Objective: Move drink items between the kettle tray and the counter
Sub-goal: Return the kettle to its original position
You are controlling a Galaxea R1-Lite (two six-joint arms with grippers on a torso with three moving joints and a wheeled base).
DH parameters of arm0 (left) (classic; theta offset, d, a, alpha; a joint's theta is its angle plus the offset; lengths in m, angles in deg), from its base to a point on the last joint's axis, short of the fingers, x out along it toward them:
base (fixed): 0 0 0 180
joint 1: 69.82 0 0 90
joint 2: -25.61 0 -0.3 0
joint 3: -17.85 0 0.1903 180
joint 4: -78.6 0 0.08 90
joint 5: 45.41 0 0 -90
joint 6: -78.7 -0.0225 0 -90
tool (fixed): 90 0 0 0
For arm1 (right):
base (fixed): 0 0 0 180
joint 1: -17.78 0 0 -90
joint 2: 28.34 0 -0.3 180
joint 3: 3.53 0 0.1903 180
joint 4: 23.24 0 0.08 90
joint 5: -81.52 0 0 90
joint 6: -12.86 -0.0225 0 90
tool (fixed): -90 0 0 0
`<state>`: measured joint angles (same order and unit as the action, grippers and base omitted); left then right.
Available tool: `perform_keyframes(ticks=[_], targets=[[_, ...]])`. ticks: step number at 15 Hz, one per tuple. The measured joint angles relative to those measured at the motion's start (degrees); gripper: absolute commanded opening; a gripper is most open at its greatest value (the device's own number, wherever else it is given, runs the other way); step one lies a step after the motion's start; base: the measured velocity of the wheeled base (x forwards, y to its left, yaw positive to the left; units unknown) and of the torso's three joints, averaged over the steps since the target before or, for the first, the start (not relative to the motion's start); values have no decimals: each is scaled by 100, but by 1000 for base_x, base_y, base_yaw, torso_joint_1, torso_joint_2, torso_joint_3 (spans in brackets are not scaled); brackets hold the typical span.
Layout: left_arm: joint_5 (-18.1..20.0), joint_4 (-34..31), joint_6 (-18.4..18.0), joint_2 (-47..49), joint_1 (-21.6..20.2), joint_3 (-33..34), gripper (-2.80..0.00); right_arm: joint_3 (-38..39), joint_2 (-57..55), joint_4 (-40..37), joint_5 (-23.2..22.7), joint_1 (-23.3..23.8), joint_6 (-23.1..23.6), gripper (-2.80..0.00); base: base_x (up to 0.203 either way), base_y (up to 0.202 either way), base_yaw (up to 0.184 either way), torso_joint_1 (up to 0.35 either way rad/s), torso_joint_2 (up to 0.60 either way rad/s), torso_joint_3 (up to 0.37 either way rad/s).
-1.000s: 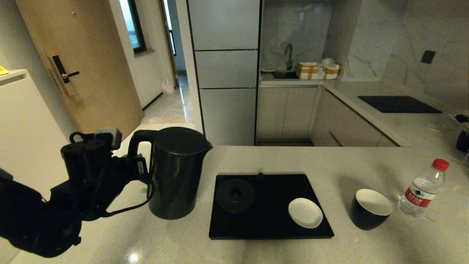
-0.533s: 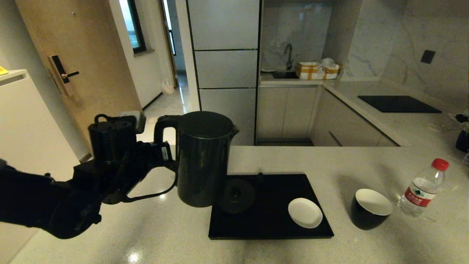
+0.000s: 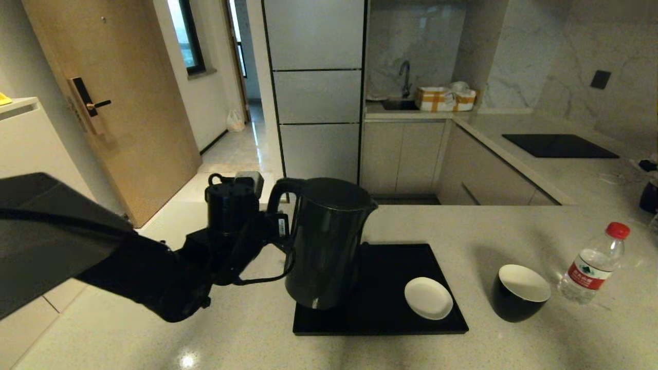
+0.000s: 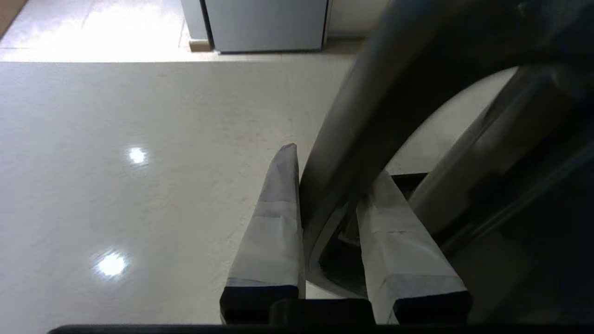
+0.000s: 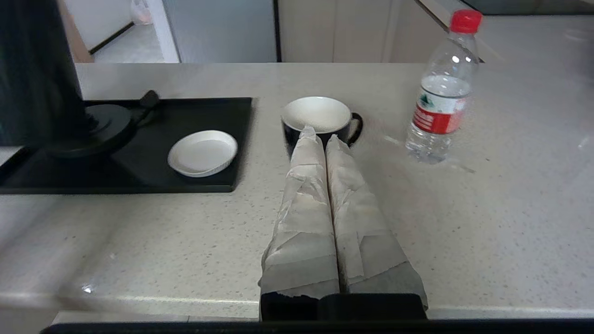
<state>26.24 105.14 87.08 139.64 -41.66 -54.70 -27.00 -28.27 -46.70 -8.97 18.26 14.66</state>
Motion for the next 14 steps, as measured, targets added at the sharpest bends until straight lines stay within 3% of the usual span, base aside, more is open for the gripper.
perform_keyframes(ticks=[7, 14], targets=[[165, 104, 24, 730, -65, -506, -280, 0, 0, 0, -2, -5, 2, -280, 0, 0, 0, 0, 0, 0], [194, 183, 11, 984, -149, -448, -280, 0, 0, 0, -2, -5, 0, -280, 0, 0, 0, 0, 0, 0]])
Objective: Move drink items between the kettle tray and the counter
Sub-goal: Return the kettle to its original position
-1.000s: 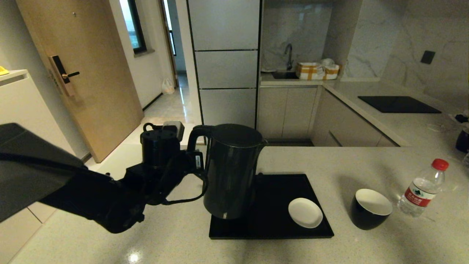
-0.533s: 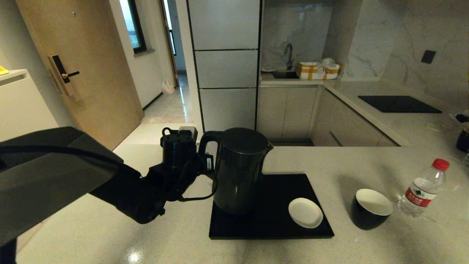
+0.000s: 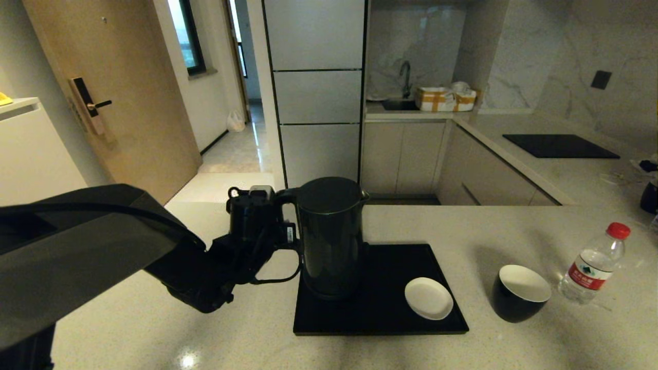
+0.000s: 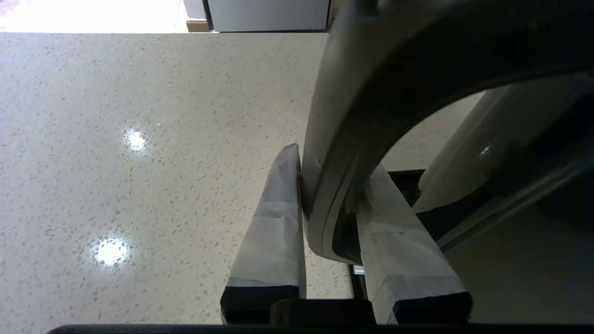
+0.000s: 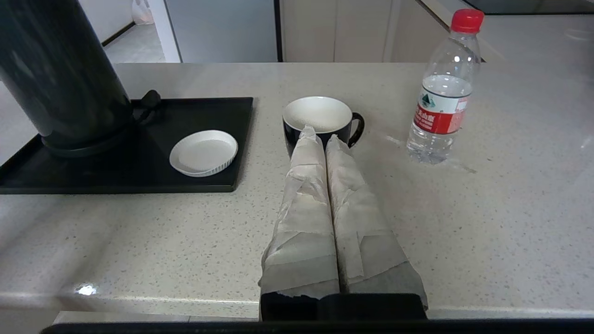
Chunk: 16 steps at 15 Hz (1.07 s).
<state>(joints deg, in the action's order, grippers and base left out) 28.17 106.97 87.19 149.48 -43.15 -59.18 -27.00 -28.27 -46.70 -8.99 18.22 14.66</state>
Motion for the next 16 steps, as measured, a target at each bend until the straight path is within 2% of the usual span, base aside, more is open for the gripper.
perform_keyframes(ticks=[3, 6, 8, 11, 16], targets=[[-47, -23, -415, 11, -132, 17, -280, 0, 0, 0, -1, 0, 0, -280, 0, 0, 0, 0, 0, 0], [-119, -23, -494, 11, -168, 62, -280, 0, 0, 2, -2, 0, 2, -280, 0, 0, 0, 0, 0, 0], [-329, -7, -607, 5, -182, 229, -280, 0, 0, 1, -1, 0, 0, -280, 0, 0, 0, 0, 0, 0], [-350, -15, -745, -95, -165, 375, -280, 0, 0, 7, -1, 0, 2, -280, 0, 0, 0, 0, 0, 0], [-357, -1, -912, -204, 142, 537, -280, 0, 0, 0, 0, 0, 0, -280, 0, 0, 0, 0, 0, 0]])
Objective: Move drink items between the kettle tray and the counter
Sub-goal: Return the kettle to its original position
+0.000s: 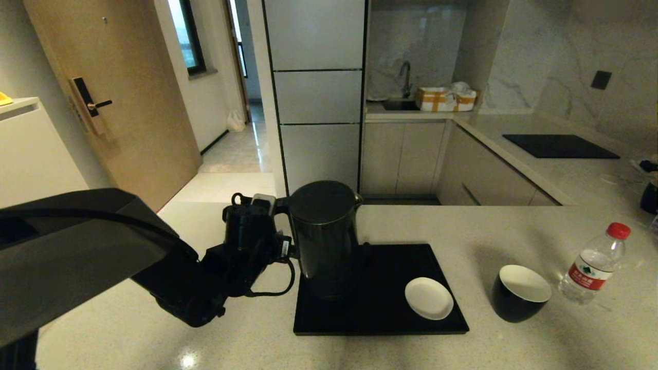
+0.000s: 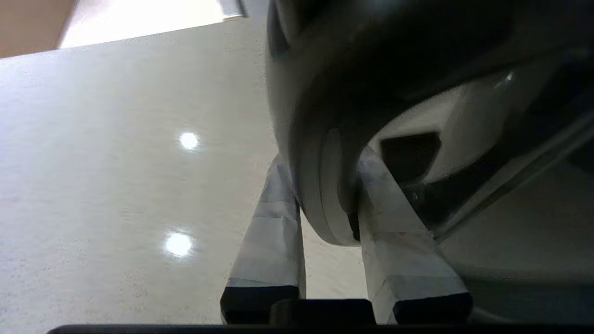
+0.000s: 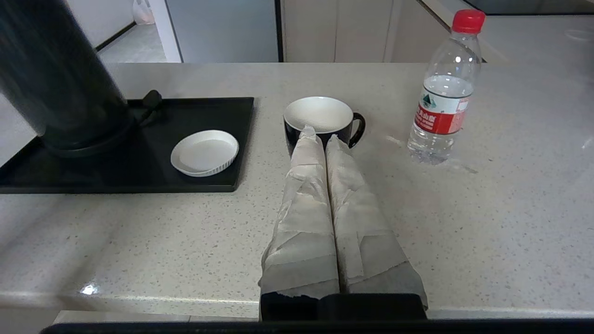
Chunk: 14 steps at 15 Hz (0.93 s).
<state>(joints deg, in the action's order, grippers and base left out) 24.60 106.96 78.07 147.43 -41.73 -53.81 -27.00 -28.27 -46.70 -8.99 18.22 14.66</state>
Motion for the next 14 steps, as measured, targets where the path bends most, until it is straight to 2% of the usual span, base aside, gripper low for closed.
perform_keyframes(ticks=[8, 9, 14], targets=[[12, -8, -62, 103, 167, -12, -280, 0, 0, 5, 2, 5, 2, -280, 0, 0, 0, 0, 0, 0], [12, -9, -50, 112, 168, -4, 0, 0, 0, 5, -1, -5, 2, -280, 0, 0, 0, 0, 0, 0], [-4, -49, -29, 88, 175, -43, 0, 0, 0, 0, -2, 7, 0, -280, 0, 0, 0, 0, 0, 0]])
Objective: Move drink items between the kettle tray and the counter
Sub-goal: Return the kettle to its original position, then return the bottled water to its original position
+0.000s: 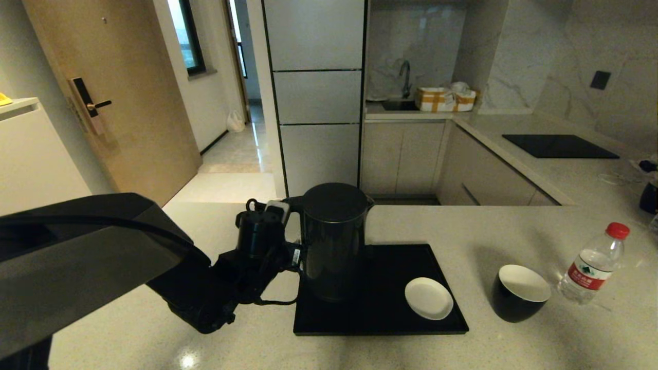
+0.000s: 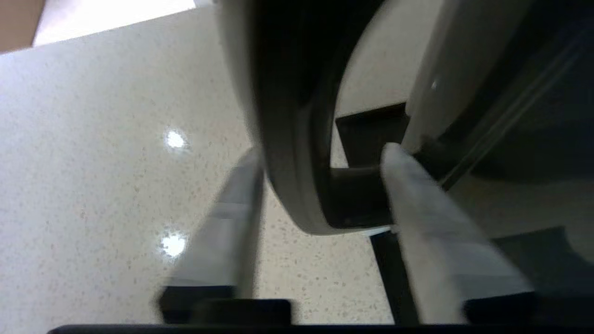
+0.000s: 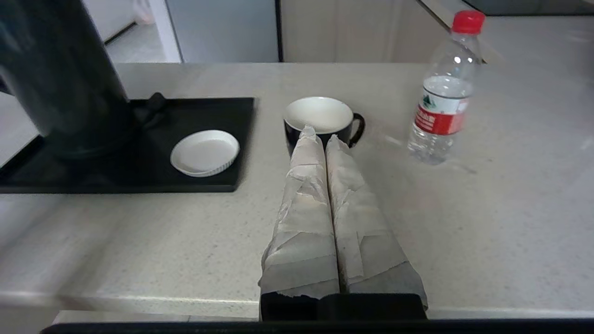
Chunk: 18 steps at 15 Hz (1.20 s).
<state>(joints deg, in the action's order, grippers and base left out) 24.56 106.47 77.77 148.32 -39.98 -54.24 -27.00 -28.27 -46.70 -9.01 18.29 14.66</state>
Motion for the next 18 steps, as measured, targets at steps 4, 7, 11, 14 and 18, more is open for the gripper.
perform_keyframes(ticks=[4, 7, 11, 14, 18], targets=[[-253, 80, -37, -371, -7, 139, 0, 0, 0, 0, 1, -7, 2, -280, 0, 0, 0, 0, 0, 0], [-429, 118, -41, -582, 0, 310, 0, 0, 0, -1, 3, -7, 1, -280, 0, 0, 0, 0, 0, 0], [-576, 127, -34, -1123, 34, 913, 0, 0, 0, 0, 4, -7, 2, -280, 0, 0, 0, 0, 0, 0], [-797, 114, -65, -1587, 120, 1290, 0, 0, 0, 1, 1, -7, 2, -280, 0, 0, 0, 0, 0, 0], [-983, 129, -42, -2491, 218, 1927, 0, 0, 0, 0, 1, -7, 2, -280, 0, 0, 0, 0, 0, 0]])
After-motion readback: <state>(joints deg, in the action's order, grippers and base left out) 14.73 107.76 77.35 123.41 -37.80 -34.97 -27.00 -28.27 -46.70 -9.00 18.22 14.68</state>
